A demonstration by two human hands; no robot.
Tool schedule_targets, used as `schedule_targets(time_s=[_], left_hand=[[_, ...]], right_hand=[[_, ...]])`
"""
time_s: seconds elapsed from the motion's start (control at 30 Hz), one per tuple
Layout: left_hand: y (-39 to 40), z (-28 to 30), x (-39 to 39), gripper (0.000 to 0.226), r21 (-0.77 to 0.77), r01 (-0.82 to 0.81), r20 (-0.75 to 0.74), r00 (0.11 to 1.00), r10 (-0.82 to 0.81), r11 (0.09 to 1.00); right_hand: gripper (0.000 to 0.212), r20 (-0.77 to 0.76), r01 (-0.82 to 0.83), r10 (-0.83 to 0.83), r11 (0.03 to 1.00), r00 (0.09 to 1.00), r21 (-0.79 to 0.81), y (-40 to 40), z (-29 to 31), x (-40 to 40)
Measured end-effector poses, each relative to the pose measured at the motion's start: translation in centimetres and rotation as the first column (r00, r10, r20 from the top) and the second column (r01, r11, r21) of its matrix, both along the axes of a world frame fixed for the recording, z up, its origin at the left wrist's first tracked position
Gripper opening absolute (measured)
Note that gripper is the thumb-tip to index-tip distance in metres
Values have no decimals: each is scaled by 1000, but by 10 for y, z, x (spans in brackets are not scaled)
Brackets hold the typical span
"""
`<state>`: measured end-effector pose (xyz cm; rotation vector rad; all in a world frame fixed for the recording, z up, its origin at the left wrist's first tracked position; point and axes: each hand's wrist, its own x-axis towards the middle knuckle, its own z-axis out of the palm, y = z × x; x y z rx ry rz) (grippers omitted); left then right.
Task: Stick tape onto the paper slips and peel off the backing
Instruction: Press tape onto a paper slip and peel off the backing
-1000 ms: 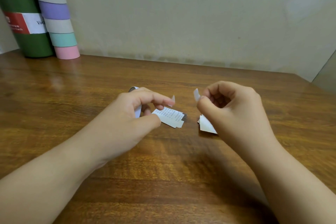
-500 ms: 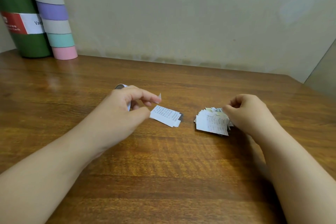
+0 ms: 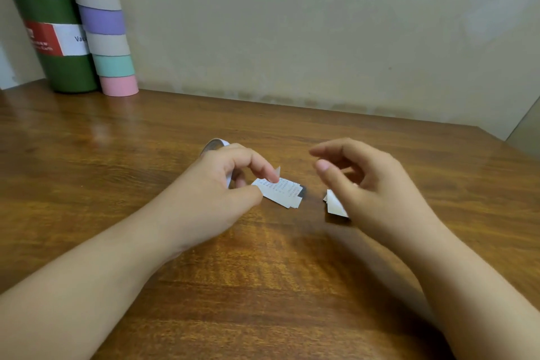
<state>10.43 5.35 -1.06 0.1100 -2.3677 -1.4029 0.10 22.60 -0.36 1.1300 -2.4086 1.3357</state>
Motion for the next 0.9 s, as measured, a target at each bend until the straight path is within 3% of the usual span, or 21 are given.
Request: schedule_targets(time_s=[0.1,0.2,0.4,0.9], left_hand=[[1,1,1,28,-42,2,12,1000,-1,999],[2,2,0,28,-75,11,24,1000,-9,997],[3,2,0,28,-91,27,23,999,-25,996],[3,2,1,22,-144,31,14,999,-29,989]], right_hand=[[20,36,-191,190,982,981,14,-8,-7,14],[20,50,-255,254,967,966,9,-12,-10,19],[13,93,-287,296,953,951,-92,-14,-10,21],[7,125,-278,292,953,948,-121,-15,-10,20]])
